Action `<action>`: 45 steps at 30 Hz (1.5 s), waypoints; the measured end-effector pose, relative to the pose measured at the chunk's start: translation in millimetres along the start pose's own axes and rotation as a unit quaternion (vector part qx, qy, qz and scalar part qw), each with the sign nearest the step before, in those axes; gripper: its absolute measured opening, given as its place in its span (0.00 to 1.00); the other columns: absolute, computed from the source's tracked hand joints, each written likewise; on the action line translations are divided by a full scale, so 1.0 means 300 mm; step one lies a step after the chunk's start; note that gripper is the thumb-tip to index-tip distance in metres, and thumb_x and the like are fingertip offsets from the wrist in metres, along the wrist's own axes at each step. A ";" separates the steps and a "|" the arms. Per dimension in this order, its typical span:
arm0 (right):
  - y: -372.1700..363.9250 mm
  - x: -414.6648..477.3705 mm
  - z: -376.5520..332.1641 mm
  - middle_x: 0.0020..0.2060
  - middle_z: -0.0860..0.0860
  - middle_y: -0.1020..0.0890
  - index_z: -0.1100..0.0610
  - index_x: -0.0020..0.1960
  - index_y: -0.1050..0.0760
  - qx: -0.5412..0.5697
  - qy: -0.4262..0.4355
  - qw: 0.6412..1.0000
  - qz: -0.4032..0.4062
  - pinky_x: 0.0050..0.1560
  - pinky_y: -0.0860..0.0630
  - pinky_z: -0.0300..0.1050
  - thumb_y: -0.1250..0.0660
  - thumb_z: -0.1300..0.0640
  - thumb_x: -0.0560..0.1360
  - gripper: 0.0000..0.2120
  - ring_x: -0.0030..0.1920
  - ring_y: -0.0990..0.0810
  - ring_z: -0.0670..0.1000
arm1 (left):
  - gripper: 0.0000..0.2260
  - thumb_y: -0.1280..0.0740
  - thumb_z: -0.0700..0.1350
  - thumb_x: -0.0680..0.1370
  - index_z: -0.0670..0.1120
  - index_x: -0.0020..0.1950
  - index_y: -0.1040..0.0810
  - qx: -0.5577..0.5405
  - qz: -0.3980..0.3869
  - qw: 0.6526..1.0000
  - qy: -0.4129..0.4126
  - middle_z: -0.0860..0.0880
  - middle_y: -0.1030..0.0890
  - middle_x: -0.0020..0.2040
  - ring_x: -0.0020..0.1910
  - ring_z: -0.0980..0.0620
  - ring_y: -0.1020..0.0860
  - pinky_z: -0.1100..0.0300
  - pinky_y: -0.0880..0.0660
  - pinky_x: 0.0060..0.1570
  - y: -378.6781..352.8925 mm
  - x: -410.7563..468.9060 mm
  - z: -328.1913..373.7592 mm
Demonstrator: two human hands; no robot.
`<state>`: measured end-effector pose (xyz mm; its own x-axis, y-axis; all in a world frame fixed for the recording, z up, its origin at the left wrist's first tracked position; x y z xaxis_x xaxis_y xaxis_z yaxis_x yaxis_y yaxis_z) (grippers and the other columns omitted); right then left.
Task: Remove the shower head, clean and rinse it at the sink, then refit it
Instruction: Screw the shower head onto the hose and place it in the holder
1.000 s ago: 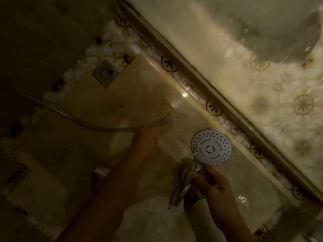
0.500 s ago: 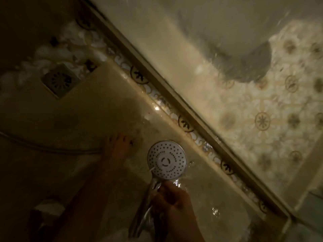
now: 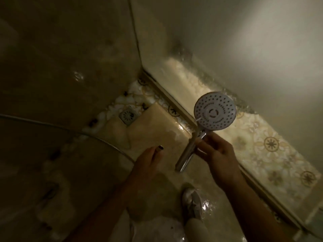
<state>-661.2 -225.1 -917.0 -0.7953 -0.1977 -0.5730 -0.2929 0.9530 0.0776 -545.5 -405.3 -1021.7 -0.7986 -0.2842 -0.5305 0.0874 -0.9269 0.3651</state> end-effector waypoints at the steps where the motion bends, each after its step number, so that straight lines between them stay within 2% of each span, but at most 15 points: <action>1: -0.014 -0.018 -0.101 0.47 0.53 0.13 0.48 0.51 0.15 0.006 0.019 1.000 0.000 0.60 0.17 0.60 0.31 0.63 0.79 0.11 0.55 0.14 0.57 | 0.12 0.41 0.60 0.81 0.56 0.45 0.23 -0.015 0.001 1.000 -0.009 0.57 0.20 0.41 0.43 0.58 0.22 0.61 0.27 0.47 0.057 -0.052 0.085; 6: -0.091 -0.184 -0.593 0.53 0.54 0.12 0.51 0.57 0.17 0.042 0.098 0.994 -0.035 0.60 0.17 0.55 0.33 0.66 0.80 0.13 0.56 0.13 0.54 | 0.08 0.38 0.54 0.83 0.57 0.46 0.23 -0.072 -0.011 0.996 -0.055 0.57 0.23 0.35 0.35 0.58 0.25 0.61 0.29 0.37 0.301 -0.326 0.531; 10: -0.140 -0.373 -0.912 0.55 0.54 0.13 0.45 0.59 0.15 0.046 0.154 0.985 -0.064 0.62 0.19 0.64 0.31 0.64 0.80 0.16 0.60 0.15 0.57 | 0.07 0.38 0.53 0.83 0.64 0.48 0.23 -0.078 0.012 0.991 -0.107 0.61 0.23 0.34 0.33 0.62 0.27 0.69 0.32 0.35 0.472 -0.531 0.834; 13: -0.152 -0.521 -1.108 0.55 0.55 0.13 0.48 0.59 0.16 0.057 0.180 0.978 -0.082 0.64 0.21 0.66 0.31 0.64 0.80 0.14 0.60 0.15 0.58 | 0.10 0.37 0.51 0.83 0.67 0.46 0.23 -0.078 0.046 0.989 -0.119 0.62 0.23 0.33 0.32 0.64 0.27 0.70 0.33 0.34 0.589 -0.670 1.015; 16: -0.150 -0.662 -1.282 0.55 0.54 0.13 0.54 0.63 0.19 0.075 0.194 0.973 -0.096 0.64 0.20 0.64 0.33 0.65 0.80 0.14 0.59 0.14 0.57 | 0.09 0.37 0.57 0.80 0.69 0.40 0.25 -0.104 0.083 0.983 -0.126 0.62 0.24 0.31 0.31 0.64 0.28 0.69 0.34 0.34 0.681 -0.797 1.180; 19: -0.137 -0.783 -1.446 0.55 0.53 0.13 0.54 0.65 0.20 0.073 0.221 0.966 -0.109 0.62 0.19 0.59 0.34 0.66 0.81 0.15 0.58 0.14 0.55 | 0.06 0.37 0.59 0.78 0.64 0.43 0.22 -0.155 0.078 0.974 -0.147 0.58 0.25 0.30 0.31 0.63 0.29 0.67 0.32 0.34 0.724 -0.912 1.315; 22: -0.125 -0.894 -1.591 0.56 0.51 0.13 0.56 0.64 0.20 0.072 0.256 0.954 -0.138 0.58 0.18 0.55 0.35 0.66 0.80 0.14 0.58 0.14 0.54 | 0.11 0.38 0.66 0.79 0.64 0.48 0.19 -0.175 0.083 0.972 -0.134 0.49 0.17 0.39 0.37 0.60 0.23 0.62 0.26 0.41 0.745 -0.984 1.392; 23: -0.122 -0.929 -1.635 0.56 0.51 0.12 0.56 0.63 0.20 0.073 0.267 0.949 -0.153 0.56 0.17 0.54 0.35 0.66 0.80 0.14 0.58 0.13 0.54 | 0.12 0.38 0.67 0.78 0.64 0.47 0.19 -0.186 0.084 0.970 -0.136 0.49 0.18 0.38 0.37 0.59 0.23 0.59 0.26 0.41 0.755 -1.006 1.420; 26: -0.114 -1.023 -1.751 0.54 0.52 0.13 0.57 0.60 0.19 0.067 0.298 0.931 -0.201 0.52 0.17 0.48 0.33 0.62 0.78 0.12 0.57 0.14 0.54 | 0.15 0.37 0.67 0.76 0.59 0.41 0.18 -0.235 0.058 0.957 -0.158 0.56 0.27 0.29 0.28 0.59 0.30 0.61 0.34 0.32 0.787 -1.081 1.521; 30: -0.114 -1.119 -1.863 0.57 0.56 0.15 0.58 0.62 0.20 0.070 0.318 0.909 -0.258 0.60 0.18 0.58 0.31 0.58 0.76 0.15 0.60 0.16 0.59 | 0.15 0.36 0.62 0.76 0.52 0.41 0.19 -0.340 -0.041 0.919 -0.194 0.55 0.33 0.27 0.24 0.59 0.38 0.65 0.43 0.25 0.816 -1.178 1.635; 32: -0.122 -1.161 -1.906 0.56 0.57 0.15 0.59 0.62 0.21 0.067 0.326 0.899 -0.285 0.60 0.18 0.58 0.33 0.59 0.77 0.15 0.60 0.16 0.59 | 0.15 0.37 0.59 0.77 0.51 0.41 0.19 -0.369 -0.072 0.905 -0.197 0.54 0.33 0.26 0.23 0.59 0.39 0.61 0.47 0.26 0.826 -1.219 1.679; 34: -0.133 -1.198 -1.941 0.56 0.56 0.14 0.58 0.62 0.20 0.054 0.339 0.893 -0.292 0.56 0.17 0.53 0.33 0.61 0.79 0.13 0.59 0.15 0.58 | 0.15 0.38 0.58 0.80 0.51 0.41 0.20 -0.358 -0.054 0.909 -0.207 0.54 0.33 0.28 0.24 0.58 0.38 0.60 0.47 0.27 0.837 -1.246 1.707; 39: -0.136 -1.259 -1.999 0.50 0.59 0.13 0.55 0.58 0.18 0.008 0.389 0.894 -0.223 0.53 0.16 0.50 0.27 0.55 0.73 0.14 0.54 0.13 0.59 | 0.14 0.37 0.60 0.77 0.54 0.35 0.23 -0.263 0.102 0.929 -0.240 0.55 0.30 0.28 0.28 0.57 0.33 0.63 0.35 0.30 0.870 -1.273 1.748; 42: -0.145 -1.282 -2.018 0.49 0.62 0.16 0.57 0.55 0.19 -0.028 0.411 0.888 -0.207 0.55 0.17 0.56 0.23 0.59 0.73 0.12 0.53 0.17 0.64 | 0.15 0.37 0.62 0.77 0.55 0.36 0.24 -0.233 0.138 0.931 -0.243 0.55 0.27 0.29 0.29 0.58 0.31 0.62 0.33 0.33 0.870 -1.266 1.743; 45: -0.161 -1.309 -2.027 0.50 0.50 0.14 0.52 0.54 0.18 -0.066 0.426 0.881 -0.197 0.56 0.18 0.52 0.23 0.60 0.74 0.10 0.53 0.17 0.57 | 0.19 0.36 0.65 0.76 0.50 0.40 0.23 -0.227 0.136 0.934 -0.242 0.51 0.25 0.30 0.27 0.54 0.31 0.58 0.33 0.30 0.858 -1.264 1.745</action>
<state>-657.3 -333.1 -199.6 -0.7121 -0.6601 0.2389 -0.6488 0.7488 0.1354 -532.0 -407.7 -326.1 -0.8760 -0.4819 -0.0185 0.4817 -0.8762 0.0157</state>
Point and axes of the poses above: each hand's wrist, its own x-axis towards the middle knuckle, its own y-axis out of the back of the hand, z = x × y, the point moved 6 cm from there along x, towards the middle knuckle
